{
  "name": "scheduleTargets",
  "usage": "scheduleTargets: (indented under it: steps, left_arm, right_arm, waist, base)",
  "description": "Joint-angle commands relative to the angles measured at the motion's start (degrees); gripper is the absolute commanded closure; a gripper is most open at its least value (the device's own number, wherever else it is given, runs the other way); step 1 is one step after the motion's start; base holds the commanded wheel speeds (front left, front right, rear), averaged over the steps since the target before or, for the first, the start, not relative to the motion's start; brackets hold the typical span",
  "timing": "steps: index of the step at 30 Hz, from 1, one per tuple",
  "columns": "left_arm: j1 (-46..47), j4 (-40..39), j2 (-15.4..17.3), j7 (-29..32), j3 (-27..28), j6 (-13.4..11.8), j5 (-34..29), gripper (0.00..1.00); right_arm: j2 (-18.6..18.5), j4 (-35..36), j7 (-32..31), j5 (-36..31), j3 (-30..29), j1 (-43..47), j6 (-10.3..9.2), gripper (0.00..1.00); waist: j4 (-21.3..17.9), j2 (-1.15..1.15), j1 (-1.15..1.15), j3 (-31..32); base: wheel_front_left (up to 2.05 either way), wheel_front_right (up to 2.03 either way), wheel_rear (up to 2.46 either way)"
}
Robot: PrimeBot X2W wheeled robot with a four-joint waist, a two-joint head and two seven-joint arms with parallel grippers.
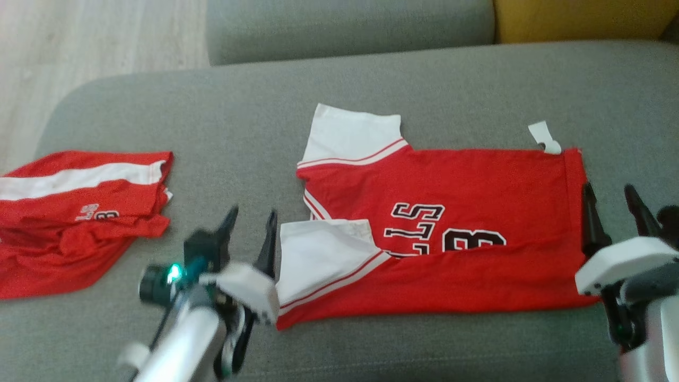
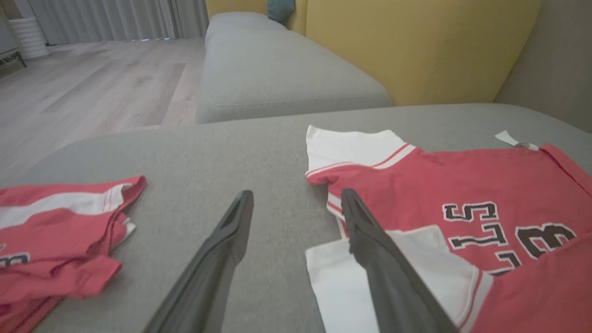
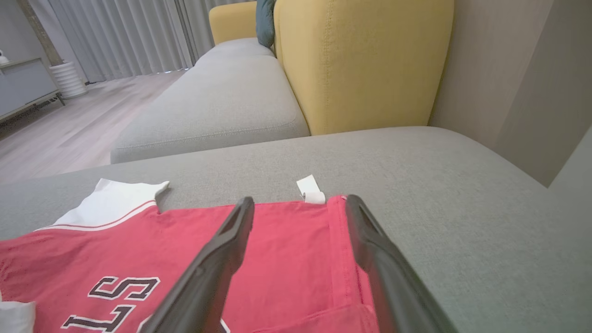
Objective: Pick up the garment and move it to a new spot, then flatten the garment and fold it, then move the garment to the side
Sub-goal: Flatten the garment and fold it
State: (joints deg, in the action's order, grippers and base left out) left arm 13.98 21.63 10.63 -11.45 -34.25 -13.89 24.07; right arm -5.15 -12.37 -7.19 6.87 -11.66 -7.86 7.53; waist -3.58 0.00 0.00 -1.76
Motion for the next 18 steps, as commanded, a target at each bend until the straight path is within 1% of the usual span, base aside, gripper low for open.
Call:
scheduleTargets:
  steps: [1, 5, 8, 14, 18]
  left_arm:
    - [5.53, -2.3, 1.15, -0.35, 2.26, 0.1, -0.82, 0.0]
    - [13.29, -1.69, 1.76, 2.4, 1.6, 1.75, -2.34, 0.0]
    - [20.43, 1.27, 2.03, 5.76, 1.06, 3.59, -3.22, 0.0]
    - [35.3, 11.34, 1.59, 12.53, -0.84, 8.15, -5.08, 0.0]
    - [43.3, 19.74, 1.43, 15.24, -1.77, 10.27, -6.28, 0.0]
  right_arm:
    - [-0.29, 2.67, 1.06, 0.53, 1.93, -3.86, -0.04, 0.0]
    - [-0.15, 3.46, 1.89, 0.62, 4.22, -6.74, -0.04, 0.0]
    - [-0.05, 3.82, 2.17, 0.57, 6.48, -9.44, -0.04, 0.0]
    - [0.3, 4.17, 2.98, 0.65, 9.87, -14.67, -0.04, 0.0]
    - [0.84, 3.97, 3.58, 0.72, 12.33, -17.41, -0.04, 0.0]
  waist:
    - [-0.82, 0.0, 0.0, -1.99]
    - [-2.55, 0.0, 0.0, -6.31]
    - [-4.25, 0.0, 0.0, -10.27]
    - [-7.58, 0.0, 0.0, -17.56]
    - [-10.16, 0.0, 0.0, -21.01]
  base:
    - [0.0, 0.0, 0.0]
    - [0.0, 0.0, 0.0]
    - [0.0, 0.0, 0.0]
    - [0.0, 0.0, 0.0]
    - [0.0, 0.0, 0.0]
